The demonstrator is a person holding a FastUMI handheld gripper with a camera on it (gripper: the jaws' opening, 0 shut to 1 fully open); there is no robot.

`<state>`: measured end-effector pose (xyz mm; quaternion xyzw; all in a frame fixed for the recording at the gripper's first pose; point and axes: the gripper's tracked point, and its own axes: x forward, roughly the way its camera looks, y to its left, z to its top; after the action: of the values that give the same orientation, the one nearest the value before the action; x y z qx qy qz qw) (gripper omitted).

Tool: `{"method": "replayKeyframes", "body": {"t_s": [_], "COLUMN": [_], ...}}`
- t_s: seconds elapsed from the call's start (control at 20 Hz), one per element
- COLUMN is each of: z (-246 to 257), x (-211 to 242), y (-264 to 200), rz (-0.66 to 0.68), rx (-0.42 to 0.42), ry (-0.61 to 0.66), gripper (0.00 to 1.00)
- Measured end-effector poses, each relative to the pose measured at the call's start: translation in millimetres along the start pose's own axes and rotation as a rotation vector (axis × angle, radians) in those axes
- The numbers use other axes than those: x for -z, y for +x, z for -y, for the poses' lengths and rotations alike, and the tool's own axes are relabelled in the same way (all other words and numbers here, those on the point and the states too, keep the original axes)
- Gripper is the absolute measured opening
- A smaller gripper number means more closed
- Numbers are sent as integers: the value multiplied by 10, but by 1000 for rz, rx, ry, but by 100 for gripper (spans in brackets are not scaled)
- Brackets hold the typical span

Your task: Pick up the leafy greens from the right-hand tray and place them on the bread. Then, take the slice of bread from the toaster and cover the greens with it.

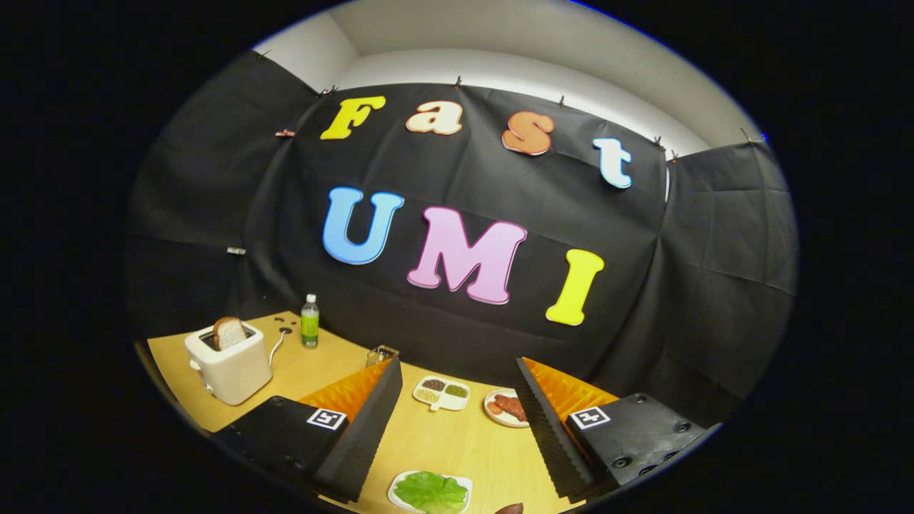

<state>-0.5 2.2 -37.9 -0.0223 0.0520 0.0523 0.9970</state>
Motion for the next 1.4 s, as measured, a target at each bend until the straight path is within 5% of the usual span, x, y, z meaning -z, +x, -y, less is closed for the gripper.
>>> {"method": "replayKeyframes", "body": {"t_s": [0.75,1.15,1.4], "z": [-238,-343,-394], "x": [2721,3480,3789], "y": [-37,46,74], "rz": [-550,-737,-833], "rx": [-280,-334,-351], "ry": [-45,39,86], "gripper": [97,95,82]}}
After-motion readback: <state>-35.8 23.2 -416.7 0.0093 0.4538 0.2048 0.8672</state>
